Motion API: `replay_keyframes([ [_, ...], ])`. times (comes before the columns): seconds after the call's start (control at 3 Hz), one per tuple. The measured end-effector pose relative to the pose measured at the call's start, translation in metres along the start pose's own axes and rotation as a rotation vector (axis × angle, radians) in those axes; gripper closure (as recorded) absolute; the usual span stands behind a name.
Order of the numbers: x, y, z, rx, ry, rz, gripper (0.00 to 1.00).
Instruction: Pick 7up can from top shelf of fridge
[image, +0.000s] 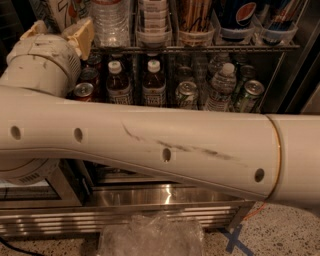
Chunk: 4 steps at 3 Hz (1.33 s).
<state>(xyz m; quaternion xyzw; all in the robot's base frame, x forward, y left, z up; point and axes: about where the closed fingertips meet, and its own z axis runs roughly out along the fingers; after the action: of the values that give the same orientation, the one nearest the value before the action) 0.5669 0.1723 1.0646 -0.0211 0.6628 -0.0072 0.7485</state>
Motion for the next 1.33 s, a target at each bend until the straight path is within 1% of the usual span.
replay_keyframes([
  [0.67,-0.006,0.004,0.019,-0.029,-0.004,-0.013,0.34],
  [1.33,-0.016,0.009,0.043,-0.05,-0.015,-0.032,0.35],
])
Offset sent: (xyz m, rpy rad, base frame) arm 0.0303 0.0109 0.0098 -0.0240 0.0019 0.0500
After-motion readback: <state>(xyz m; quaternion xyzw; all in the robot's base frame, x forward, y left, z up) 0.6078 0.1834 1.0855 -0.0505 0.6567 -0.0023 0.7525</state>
